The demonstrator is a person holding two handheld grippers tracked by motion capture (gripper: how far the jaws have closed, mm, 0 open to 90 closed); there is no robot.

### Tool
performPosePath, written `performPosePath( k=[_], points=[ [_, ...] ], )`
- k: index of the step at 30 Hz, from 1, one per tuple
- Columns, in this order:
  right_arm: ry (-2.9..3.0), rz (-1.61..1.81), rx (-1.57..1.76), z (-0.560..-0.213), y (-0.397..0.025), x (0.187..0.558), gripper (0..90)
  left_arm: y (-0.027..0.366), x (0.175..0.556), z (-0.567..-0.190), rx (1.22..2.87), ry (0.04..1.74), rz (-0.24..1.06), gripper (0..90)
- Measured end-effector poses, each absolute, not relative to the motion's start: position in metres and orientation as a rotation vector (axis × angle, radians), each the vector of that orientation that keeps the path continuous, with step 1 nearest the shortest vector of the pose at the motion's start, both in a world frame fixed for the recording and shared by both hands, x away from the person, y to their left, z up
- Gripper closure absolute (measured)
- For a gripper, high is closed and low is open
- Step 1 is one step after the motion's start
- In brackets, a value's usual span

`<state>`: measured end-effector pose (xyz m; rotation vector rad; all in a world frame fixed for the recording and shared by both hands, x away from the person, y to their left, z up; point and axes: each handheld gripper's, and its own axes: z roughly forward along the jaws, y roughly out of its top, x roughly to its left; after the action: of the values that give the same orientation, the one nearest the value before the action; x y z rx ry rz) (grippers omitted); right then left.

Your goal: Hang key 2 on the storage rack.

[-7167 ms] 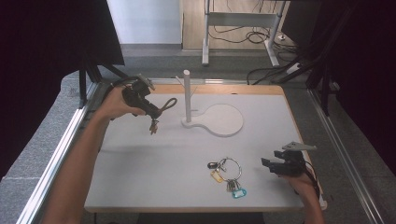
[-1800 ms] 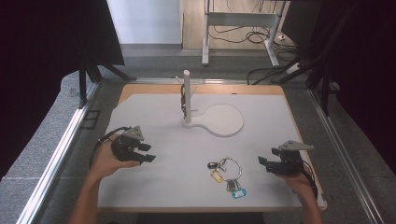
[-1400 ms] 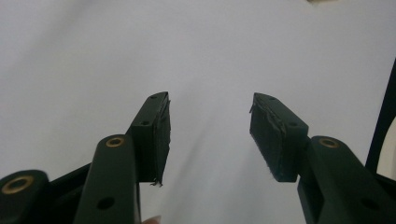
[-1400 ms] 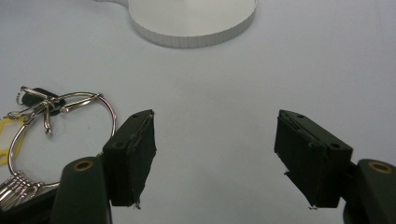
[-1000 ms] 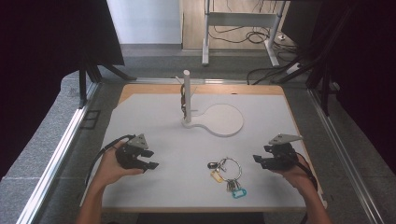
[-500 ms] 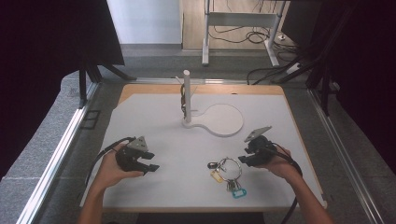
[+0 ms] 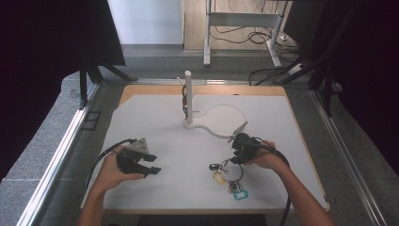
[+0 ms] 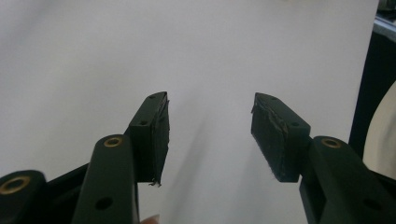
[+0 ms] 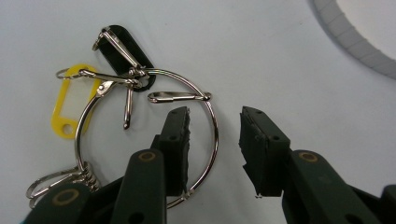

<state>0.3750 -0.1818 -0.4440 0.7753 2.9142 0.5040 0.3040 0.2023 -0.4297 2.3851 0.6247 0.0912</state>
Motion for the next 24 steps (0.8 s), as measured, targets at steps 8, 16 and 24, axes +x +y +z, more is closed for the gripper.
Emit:
performPosePath(
  k=[8,16,24],
  points=[
    [2.988,0.425,0.734,-0.451,-0.177,0.387,68.4,0.203,0.304,-0.429,2.391,0.624,0.096,47.6],
    [3.039,0.304,0.686,-0.457,-0.166,0.392,74.0,0.202,0.304,-0.430,2.386,0.623,0.089,47.6],
    [3.058,0.196,0.665,-0.457,-0.157,0.396,77.2,0.201,0.304,-0.431,2.391,0.622,0.088,47.6]
  ],
)
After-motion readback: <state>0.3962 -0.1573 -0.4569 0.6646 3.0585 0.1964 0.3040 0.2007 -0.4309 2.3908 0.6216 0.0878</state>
